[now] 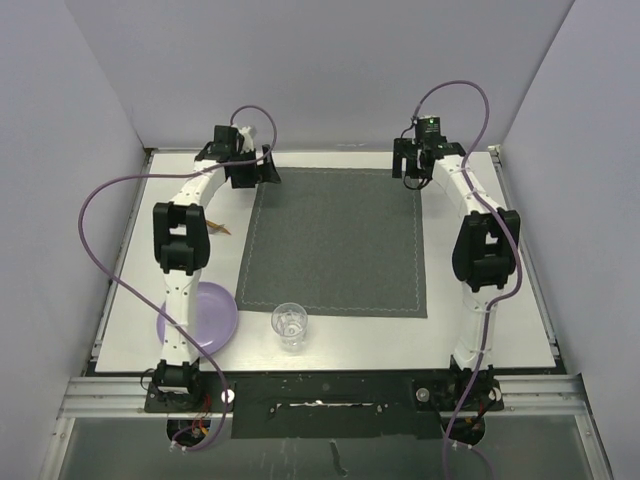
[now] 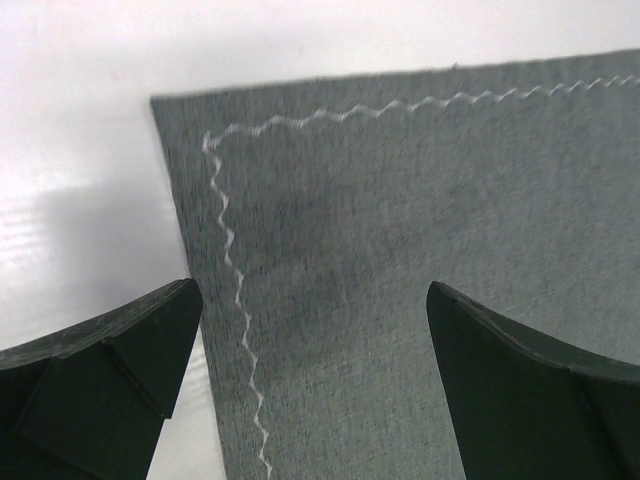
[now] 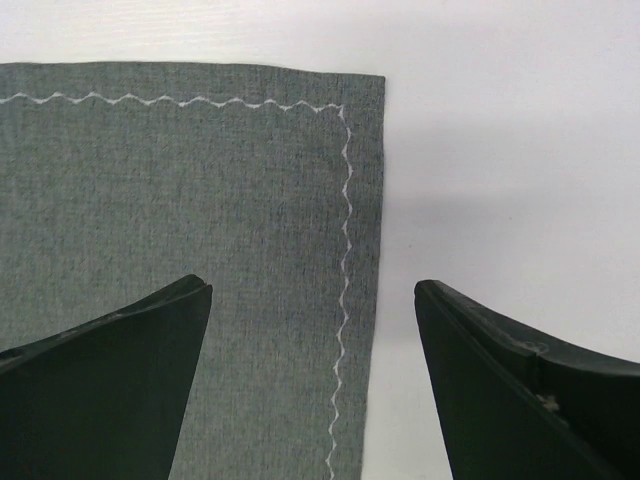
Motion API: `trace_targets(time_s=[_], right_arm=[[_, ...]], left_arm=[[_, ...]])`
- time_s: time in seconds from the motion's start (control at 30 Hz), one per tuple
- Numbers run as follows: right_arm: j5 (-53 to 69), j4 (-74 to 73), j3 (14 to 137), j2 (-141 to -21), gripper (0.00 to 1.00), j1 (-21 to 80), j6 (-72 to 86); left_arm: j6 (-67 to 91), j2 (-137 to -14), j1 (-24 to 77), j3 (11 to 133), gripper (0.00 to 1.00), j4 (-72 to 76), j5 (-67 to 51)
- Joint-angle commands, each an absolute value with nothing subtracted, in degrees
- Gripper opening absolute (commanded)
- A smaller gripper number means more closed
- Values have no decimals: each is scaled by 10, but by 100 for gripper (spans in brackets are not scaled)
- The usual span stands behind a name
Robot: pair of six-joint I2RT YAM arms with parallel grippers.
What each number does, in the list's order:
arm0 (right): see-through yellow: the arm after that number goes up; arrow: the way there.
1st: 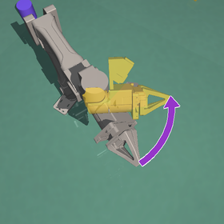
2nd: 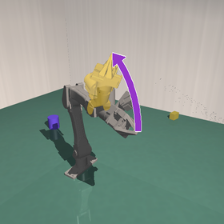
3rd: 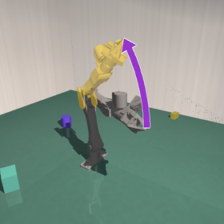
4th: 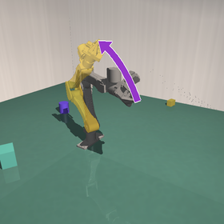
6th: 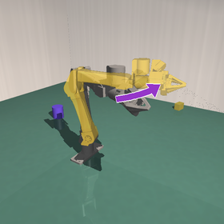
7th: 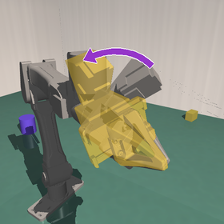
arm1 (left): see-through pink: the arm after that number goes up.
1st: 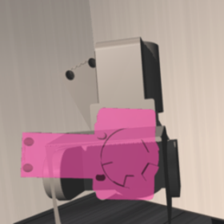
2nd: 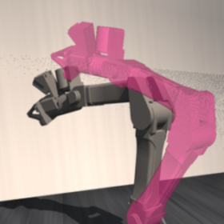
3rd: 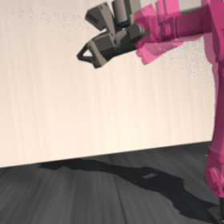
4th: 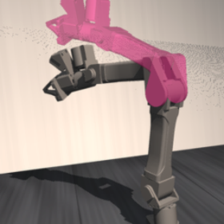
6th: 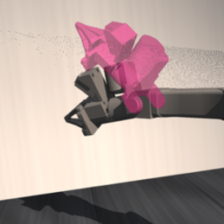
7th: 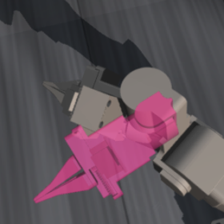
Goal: Set the dinner table for one person
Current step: Flatten out the napkin at the center of the board.
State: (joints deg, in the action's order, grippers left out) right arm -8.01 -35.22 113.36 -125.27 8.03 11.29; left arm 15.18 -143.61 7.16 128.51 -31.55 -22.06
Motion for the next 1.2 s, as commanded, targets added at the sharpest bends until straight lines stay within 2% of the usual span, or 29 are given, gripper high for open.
trace_targets(time_s=[0.0, 0.1, 0.17, 0.27, 0.37, 0.4, 0.43, 0.5, 0.53, 0.83, 1.17], right_arm=[[-77, -318, 1069, -1104, 78, 108, 142], [-55, -310, 987, -1035, 68, 122, 162], [-42, -310, 934, -989, 58, 130, 173], [-4, -300, 848, -915, 36, 138, 195], [44, -292, 767, -859, 8, 144, 228], [54, -291, 742, -842, 0, 147, 240], [63, -289, 714, -824, 0, 150, 250], [70, -277, 647, -790, 0, 157, 263], [67, -275, 621, -773, 0, 158, 268], [50, -296, 511, -705, 0, 159, 290], [63, -292, 465, -706, 0, 159, 339]], left_arm=[[176, -1260, 77, 1183, 97, -242, -206], [197, -1171, 81, 1088, 96, -209, -202], [208, -1117, 87, 1028, 96, -187, -197], [214, -1044, 101, 954, 95, -169, -180], [221, -980, 119, 888, 87, -163, -171], [222, -958, 127, 864, 80, -154, -169], [225, -935, 136, 843, 70, -149, -164], [233, -895, 151, 800, 18, -134, -159], [239, -878, 157, 780, 0, -130, -156], [254, -771, 197, 676, 0, -130, -133], [252, -768, 201, 652, 0, -146, -131]])
